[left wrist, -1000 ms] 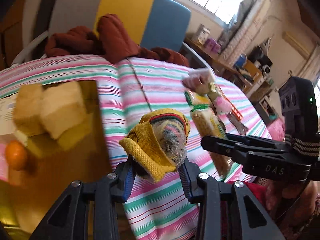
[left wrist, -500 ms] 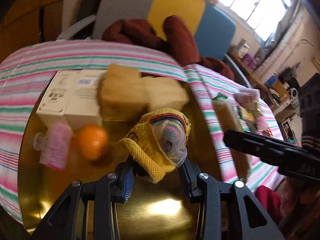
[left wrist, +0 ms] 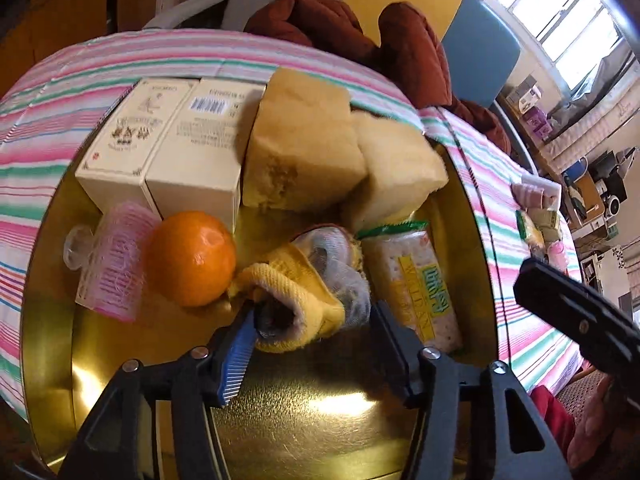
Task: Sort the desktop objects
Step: 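Lower both items into the tray and open both tools, then move both tools back over the remaining items on the table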
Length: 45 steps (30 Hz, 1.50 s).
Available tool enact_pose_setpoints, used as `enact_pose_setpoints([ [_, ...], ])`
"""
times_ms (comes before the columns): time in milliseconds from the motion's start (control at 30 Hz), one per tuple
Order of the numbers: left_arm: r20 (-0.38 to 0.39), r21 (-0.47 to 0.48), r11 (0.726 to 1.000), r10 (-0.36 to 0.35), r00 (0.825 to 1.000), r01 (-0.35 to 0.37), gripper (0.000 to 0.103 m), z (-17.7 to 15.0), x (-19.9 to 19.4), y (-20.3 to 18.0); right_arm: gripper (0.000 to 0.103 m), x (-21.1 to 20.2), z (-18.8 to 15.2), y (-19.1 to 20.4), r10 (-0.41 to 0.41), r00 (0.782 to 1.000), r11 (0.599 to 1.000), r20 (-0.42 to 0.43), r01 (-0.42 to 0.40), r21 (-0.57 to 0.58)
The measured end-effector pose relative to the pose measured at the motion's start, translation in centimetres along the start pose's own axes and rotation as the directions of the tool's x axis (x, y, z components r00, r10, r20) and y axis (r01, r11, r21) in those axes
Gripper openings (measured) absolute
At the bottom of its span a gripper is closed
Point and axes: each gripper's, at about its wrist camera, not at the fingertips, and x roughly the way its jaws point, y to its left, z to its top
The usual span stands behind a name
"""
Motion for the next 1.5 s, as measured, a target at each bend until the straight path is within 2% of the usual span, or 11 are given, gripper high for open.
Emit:
enact_pose_setpoints([
  [67,0.012,-0.018,1.000,0.002,1.000,-0.001,0.058,0.2,-0.4,0.2,0.062,-0.5,-0.2,-0.1,0.009,1.000,1.000,0.010,-0.009,0.010],
  [167,0.072,-0.058,0.998,0.026,0.997,-0.022,0.057,0.6,-1.7,0.7,0.062,-1.2,-0.4,-0.5,0.014,1.000,1.000,0.028,-0.015,0.027],
  [300,0.154,-0.083,0.997,0.021,0.988,-0.008,0.058,0.5,-3.6,0.7,0.066,-1.9,-0.7,-1.3,0.014,0.999,0.998,0.044,-0.017,0.055],
  [367,0.146,-0.074,0.997,0.026,0.989,-0.015,0.058,0.8,-3.5,-0.1,0.070,-2.3,-0.8,-2.0,0.019,0.998,0.997,0.055,-0.023,0.080],
  [500,0.114,-0.047,0.999,-0.014,0.993,0.020,0.058,1.0,-2.8,-2.3,0.075,-3.0,-0.9,-3.2,0.028,0.997,0.993,0.069,-0.035,0.111],
  [767,0.071,0.091,0.994,-0.061,0.996,0.054,0.058,0.0,-1.9,-7.8,0.077,-4.3,-1.9,-6.0,-0.005,0.997,0.989,0.075,-0.006,0.147],
  [867,0.066,0.155,0.987,-0.056,0.996,0.045,0.058,-0.5,-1.7,-9.7,0.077,-5.0,-2.6,-7.5,-0.022,0.997,0.987,0.075,0.009,0.161],
  [1133,0.013,0.252,0.965,-0.083,0.996,0.077,0.058,-2.0,-0.9,-14.0,0.080,-7.3,-4.9,-12.6,-0.092,0.994,0.977,0.050,0.081,0.196],
  [1267,-0.009,0.308,0.947,-0.092,0.996,0.091,0.058,-2.8,-0.5,-16.5,0.081,-8.5,-6.1,-16.1,-0.178,0.984,0.970,0.000,0.175,0.171],
  [1400,-0.042,0.325,0.938,-0.111,0.993,0.119,0.058,-3.3,0.3,-18.5,0.081,-10.6,-6.3,-22.1,-0.272,0.962,0.935,-0.015,0.268,0.231],
  [1500,-0.059,0.344,0.930,-0.116,0.992,0.129,0.058,-3.5,0.9,-19.9,0.081,-12.3,-6.0,-27.3,-0.381,0.924,0.882,-0.028,0.373,0.289],
])
